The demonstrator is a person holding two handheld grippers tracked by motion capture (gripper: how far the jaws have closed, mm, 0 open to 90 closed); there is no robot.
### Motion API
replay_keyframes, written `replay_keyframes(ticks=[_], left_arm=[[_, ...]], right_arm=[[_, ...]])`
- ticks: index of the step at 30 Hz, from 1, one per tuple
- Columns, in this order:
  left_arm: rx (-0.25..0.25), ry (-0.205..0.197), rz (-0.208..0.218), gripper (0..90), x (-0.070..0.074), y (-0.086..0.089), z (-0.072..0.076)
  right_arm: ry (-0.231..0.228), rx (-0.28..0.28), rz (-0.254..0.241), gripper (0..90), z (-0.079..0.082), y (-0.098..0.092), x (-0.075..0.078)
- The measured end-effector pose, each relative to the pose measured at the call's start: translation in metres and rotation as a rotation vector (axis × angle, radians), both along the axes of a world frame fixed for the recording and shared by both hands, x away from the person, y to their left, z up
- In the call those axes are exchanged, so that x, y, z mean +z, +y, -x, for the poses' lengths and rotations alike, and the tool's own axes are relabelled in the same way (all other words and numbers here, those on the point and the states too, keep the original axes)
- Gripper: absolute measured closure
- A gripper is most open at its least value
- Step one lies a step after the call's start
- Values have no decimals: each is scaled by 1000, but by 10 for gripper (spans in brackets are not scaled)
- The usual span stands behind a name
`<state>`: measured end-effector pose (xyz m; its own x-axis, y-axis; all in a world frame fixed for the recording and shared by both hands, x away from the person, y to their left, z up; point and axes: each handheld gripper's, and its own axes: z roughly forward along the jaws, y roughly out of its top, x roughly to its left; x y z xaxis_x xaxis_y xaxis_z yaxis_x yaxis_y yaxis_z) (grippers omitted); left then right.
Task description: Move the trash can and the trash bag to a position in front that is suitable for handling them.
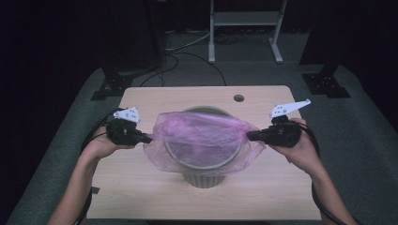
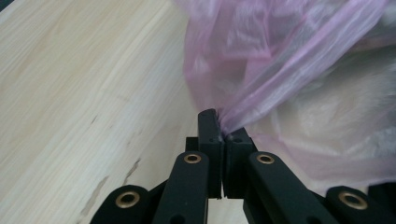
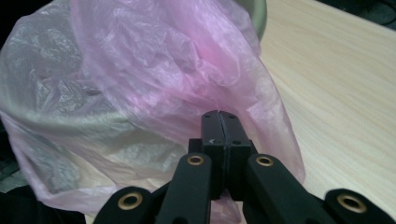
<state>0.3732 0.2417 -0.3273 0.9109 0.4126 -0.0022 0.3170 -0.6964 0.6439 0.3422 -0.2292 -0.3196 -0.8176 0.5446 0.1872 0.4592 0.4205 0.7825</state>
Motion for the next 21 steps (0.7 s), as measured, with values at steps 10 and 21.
replay_keyframes(ticks=[10,21], left_arm=[[5,10,13,898,-16,-4,-7],[-86,-10,83,669,6,-2,11]], right_arm=[[25,6,-8,900,0,-2,-16],[-34,52,-27,900,16,-4,3]])
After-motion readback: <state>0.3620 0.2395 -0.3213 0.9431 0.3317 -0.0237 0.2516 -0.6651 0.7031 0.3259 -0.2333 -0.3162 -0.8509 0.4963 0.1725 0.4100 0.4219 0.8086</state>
